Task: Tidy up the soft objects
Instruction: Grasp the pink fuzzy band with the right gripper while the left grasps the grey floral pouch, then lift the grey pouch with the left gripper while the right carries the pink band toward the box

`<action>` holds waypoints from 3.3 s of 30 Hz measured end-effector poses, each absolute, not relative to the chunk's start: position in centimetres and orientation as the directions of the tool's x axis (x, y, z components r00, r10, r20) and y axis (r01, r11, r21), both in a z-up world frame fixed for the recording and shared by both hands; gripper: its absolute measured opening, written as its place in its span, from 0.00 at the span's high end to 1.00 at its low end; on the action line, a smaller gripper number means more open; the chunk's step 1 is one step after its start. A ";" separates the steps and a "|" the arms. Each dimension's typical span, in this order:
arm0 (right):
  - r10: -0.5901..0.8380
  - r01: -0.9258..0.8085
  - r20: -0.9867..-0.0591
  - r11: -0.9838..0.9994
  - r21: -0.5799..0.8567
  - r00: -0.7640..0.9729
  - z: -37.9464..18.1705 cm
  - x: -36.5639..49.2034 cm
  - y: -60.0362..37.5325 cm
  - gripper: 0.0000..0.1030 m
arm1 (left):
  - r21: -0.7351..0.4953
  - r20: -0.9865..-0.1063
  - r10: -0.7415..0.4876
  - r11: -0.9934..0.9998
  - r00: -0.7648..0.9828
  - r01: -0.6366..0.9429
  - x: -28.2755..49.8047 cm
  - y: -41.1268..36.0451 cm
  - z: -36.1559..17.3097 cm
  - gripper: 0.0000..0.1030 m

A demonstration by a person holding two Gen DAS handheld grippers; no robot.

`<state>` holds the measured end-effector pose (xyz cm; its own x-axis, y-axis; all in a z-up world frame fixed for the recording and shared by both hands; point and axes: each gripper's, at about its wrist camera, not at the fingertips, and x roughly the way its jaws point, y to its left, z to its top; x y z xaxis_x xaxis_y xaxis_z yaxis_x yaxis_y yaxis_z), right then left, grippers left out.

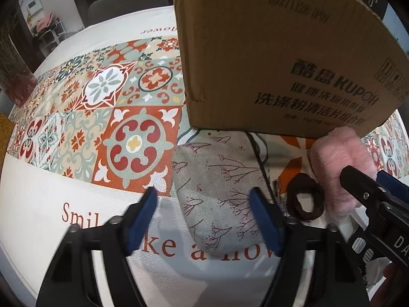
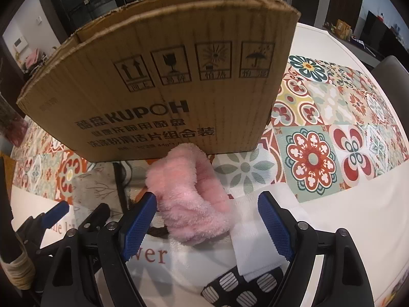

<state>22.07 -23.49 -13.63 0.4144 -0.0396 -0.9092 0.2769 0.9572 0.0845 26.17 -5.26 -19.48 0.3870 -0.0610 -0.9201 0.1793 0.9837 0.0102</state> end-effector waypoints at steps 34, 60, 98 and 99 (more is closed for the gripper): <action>0.035 0.233 -0.898 0.960 0.152 0.439 -13.6 21.1 -22.7 0.77 | 0.029 -0.902 -0.060 0.980 0.427 0.198 24.0 -5.4 -17.3 0.95; 0.037 0.177 -0.801 0.968 0.176 0.597 -4.9 16.7 -21.6 0.77 | 0.026 -0.810 -0.080 0.985 0.580 0.172 19.2 -4.0 -8.6 0.95; 0.015 0.152 -0.673 0.970 0.189 0.739 5.9 17.5 -22.7 0.77 | 0.025 -0.681 -0.134 0.978 0.720 0.206 20.6 -5.6 3.3 0.95; 0.015 0.152 -0.673 0.970 0.188 0.740 6.0 17.8 -22.7 0.77 | 0.024 -0.680 -0.135 0.978 0.721 0.206 20.8 -5.6 3.4 0.95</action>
